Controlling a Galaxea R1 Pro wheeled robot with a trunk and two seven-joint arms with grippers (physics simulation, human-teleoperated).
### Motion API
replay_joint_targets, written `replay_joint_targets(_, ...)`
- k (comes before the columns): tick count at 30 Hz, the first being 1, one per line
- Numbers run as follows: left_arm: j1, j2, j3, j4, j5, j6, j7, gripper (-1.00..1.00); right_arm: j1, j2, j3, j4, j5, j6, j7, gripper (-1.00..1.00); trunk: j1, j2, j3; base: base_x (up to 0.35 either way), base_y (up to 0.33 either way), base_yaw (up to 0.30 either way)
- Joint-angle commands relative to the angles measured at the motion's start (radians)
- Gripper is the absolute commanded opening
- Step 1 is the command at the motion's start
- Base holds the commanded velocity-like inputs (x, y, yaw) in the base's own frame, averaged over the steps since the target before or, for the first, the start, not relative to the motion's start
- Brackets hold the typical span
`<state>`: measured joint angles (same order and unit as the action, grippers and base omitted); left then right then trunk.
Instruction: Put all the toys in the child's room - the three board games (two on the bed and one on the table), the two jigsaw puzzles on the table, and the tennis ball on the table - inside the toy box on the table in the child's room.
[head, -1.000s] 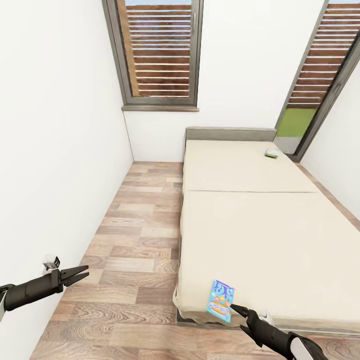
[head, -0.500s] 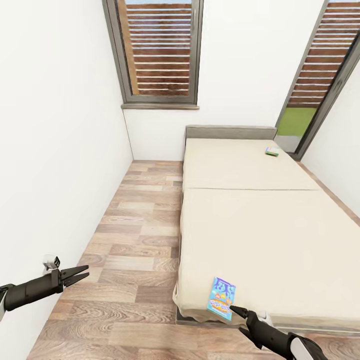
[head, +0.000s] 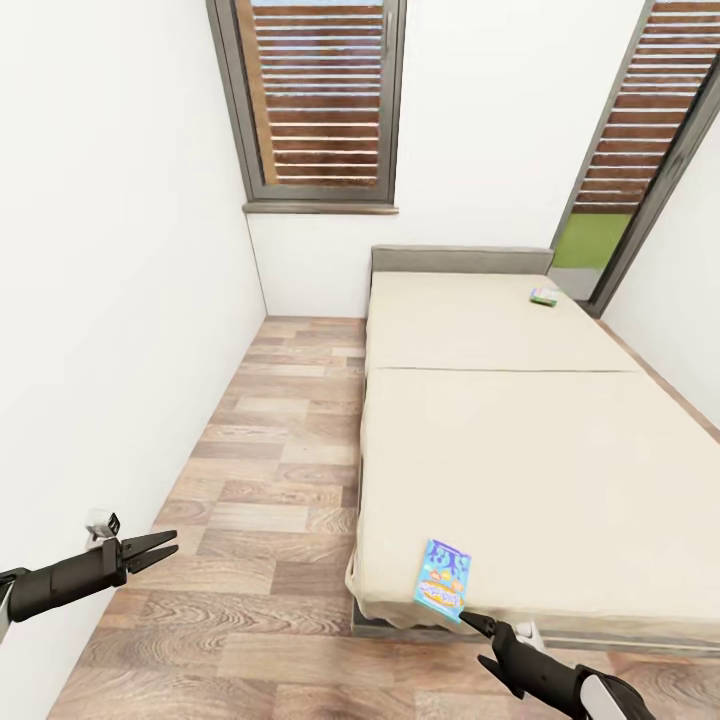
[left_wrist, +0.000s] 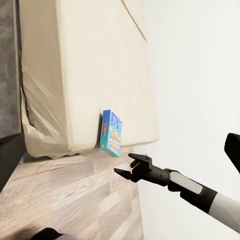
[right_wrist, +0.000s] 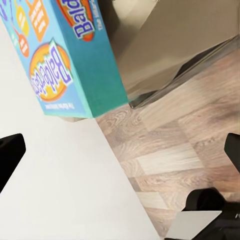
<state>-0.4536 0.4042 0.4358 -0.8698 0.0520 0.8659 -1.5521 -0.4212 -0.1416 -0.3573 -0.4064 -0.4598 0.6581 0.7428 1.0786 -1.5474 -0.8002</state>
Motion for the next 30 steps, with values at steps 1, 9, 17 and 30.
replay_joint_targets(1,0.000,0.000,0.000,0.000,-0.001,0.010,-0.004,1.00,-0.001,0.000,-0.004,0.000,-0.001,0.006,0.001,1.00,0.004,-0.008,-0.004,-0.005,0.000,0.000)
replay_joint_targets(9,0.000,0.001,0.000,0.000,0.000,0.010,-0.006,1.00,-0.001,0.000,-0.004,-0.004,0.000,0.006,0.007,1.00,0.023,-0.043,-0.020,-0.002,0.000,0.000)
replay_joint_targets(17,0.000,0.001,0.000,0.000,0.000,0.010,-0.006,1.00,-0.001,0.003,-0.003,-0.007,0.000,0.007,0.043,1.00,0.023,-0.043,-0.020,0.000,0.000,0.000)
replay_joint_targets(30,0.000,0.001,0.000,0.000,-0.001,0.011,-0.008,1.00,-0.001,0.012,0.004,-0.011,0.013,-0.004,0.137,1.00,0.023,-0.043,-0.020,0.000,0.000,0.000)
